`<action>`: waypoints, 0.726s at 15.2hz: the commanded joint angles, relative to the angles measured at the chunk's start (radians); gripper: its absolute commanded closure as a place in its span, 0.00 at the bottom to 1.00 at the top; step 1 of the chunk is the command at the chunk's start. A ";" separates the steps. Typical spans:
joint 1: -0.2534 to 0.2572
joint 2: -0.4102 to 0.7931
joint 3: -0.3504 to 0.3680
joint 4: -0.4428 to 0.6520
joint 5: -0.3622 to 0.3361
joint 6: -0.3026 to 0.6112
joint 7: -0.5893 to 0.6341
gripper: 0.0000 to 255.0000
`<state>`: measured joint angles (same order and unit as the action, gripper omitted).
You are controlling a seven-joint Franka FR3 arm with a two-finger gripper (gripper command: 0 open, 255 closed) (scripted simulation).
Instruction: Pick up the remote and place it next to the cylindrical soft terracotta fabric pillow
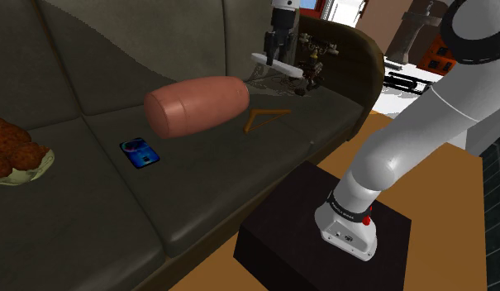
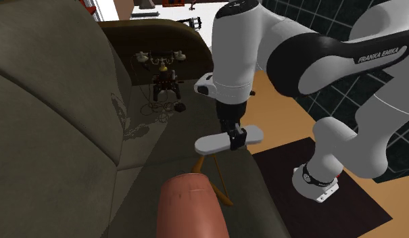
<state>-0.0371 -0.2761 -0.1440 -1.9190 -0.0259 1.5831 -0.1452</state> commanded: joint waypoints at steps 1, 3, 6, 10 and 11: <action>0.017 -0.014 0.029 -0.017 0.009 0.004 0.046 1.00; 0.035 -0.028 0.061 -0.032 0.020 0.004 0.095 1.00; 0.063 -0.041 0.110 -0.046 0.039 0.006 0.168 1.00; 0.100 -0.044 0.175 -0.049 0.065 0.008 0.265 1.00; 0.109 -0.042 0.191 -0.047 0.071 0.009 0.290 1.00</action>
<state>0.0617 -0.3189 0.0290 -1.9610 0.0377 1.5854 0.1159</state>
